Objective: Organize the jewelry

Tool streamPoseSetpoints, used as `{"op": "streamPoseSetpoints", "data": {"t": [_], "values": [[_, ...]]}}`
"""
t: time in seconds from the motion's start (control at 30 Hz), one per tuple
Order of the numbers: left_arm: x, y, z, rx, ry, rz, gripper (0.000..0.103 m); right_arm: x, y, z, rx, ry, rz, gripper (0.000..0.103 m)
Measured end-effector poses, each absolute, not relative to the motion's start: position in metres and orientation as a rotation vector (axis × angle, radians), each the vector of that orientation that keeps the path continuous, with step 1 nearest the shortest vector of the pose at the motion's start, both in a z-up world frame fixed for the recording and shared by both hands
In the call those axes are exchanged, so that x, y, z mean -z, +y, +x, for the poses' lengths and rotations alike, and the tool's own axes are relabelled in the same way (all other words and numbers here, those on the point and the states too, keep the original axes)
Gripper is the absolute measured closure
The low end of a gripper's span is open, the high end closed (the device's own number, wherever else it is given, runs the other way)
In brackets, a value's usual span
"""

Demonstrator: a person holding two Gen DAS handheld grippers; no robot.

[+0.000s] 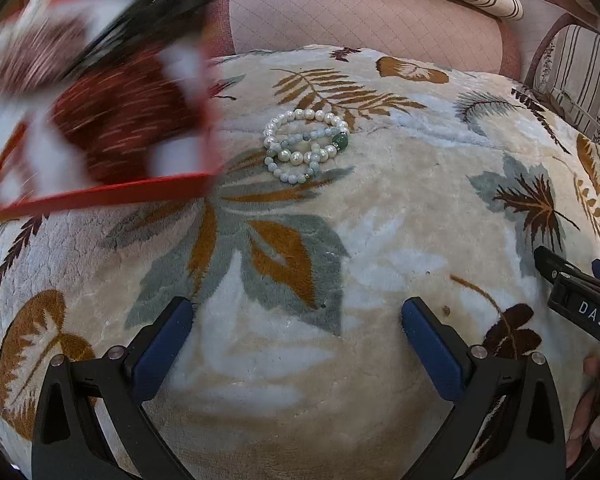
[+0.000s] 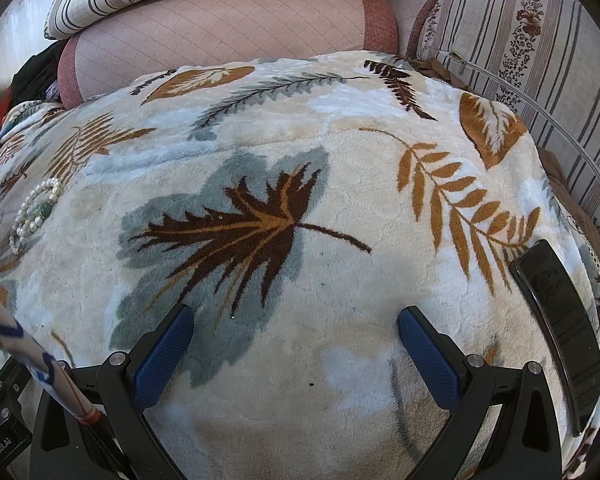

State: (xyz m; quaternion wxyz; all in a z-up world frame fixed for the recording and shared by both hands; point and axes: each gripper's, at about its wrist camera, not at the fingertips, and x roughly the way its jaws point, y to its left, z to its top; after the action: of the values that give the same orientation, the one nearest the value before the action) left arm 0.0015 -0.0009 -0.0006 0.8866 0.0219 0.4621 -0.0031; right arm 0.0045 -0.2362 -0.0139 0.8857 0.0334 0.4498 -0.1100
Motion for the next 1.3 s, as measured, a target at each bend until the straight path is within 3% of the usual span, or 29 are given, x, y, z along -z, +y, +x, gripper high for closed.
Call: {"op": "streamPoseSetpoints", "data": {"t": [1.3], "values": [[-0.0021,-0.0034,0.0018,0.006,0.960,0.045,0.000,0.0133,-0.2390,0.0047,0.215,0.936,0.085,0.000]]}}
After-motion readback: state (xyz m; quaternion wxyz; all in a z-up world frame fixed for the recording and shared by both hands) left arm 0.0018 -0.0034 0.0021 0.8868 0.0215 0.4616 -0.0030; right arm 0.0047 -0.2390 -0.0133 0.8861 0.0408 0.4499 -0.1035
